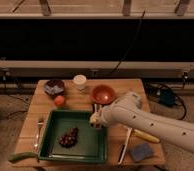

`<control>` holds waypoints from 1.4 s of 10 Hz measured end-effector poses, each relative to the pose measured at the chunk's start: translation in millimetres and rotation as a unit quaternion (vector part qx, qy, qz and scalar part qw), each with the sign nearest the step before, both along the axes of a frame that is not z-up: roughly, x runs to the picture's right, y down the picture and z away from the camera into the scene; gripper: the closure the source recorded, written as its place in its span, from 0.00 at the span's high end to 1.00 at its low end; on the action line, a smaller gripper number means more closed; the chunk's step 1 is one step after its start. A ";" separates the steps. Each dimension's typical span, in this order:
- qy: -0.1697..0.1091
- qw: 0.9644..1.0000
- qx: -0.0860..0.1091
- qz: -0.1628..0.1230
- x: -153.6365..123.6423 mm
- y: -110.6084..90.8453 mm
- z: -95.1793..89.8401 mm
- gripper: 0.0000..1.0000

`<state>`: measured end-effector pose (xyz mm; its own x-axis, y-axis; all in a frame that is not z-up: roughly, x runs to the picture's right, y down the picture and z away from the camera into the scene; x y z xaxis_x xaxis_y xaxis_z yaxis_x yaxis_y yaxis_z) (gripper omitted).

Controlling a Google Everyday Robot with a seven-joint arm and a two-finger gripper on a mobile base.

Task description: Wipe red bowl with eraser

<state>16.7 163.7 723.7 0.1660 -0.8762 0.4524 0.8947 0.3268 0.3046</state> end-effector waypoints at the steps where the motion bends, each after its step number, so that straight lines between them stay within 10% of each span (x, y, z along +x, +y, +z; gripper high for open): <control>1: 0.008 1.000 0.007 0.002 9.2 -8.2 5.1 0.00; 6: 0.059 0.997 0.033 0.025 66.1 -71.1 58.5 0.00; 14: 0.065 0.997 0.045 0.020 43.9 -119.9 128.8 0.00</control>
